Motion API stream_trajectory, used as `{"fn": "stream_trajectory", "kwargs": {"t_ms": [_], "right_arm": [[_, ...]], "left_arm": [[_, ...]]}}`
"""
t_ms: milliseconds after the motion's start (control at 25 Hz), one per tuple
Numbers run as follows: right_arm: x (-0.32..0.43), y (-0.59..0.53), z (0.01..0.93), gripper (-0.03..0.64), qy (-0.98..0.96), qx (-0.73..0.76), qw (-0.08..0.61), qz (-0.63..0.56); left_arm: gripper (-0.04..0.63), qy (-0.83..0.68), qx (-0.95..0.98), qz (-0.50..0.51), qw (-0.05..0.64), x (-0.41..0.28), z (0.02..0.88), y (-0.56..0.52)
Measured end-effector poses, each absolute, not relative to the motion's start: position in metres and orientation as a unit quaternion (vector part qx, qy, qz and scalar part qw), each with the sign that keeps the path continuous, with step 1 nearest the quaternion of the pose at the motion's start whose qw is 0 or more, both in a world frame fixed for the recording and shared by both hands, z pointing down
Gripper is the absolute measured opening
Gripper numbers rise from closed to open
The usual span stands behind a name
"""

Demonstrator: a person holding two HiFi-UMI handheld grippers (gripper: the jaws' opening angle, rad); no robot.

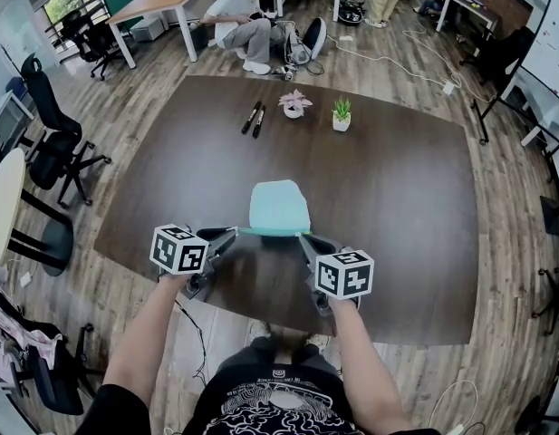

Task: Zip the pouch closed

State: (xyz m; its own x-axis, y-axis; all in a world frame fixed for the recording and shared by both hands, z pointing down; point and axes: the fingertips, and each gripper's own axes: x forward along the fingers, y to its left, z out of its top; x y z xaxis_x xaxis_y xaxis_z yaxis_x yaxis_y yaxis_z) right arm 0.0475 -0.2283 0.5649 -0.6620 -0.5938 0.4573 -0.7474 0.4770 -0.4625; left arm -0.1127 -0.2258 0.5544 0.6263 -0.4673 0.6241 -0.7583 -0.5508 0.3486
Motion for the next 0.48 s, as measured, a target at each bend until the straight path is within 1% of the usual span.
{"fn": "stream_trajectory", "kwargs": {"t_ms": [480], "right_arm": [[0.0526, -0.2297, 0.5665, 0.002, -0.848, 0.402, 0.120, 0.323]], "left_arm": [[0.023, -0.377, 0.842, 0.234, 0.306, -0.1200, 0.5561, -0.2274]]}}
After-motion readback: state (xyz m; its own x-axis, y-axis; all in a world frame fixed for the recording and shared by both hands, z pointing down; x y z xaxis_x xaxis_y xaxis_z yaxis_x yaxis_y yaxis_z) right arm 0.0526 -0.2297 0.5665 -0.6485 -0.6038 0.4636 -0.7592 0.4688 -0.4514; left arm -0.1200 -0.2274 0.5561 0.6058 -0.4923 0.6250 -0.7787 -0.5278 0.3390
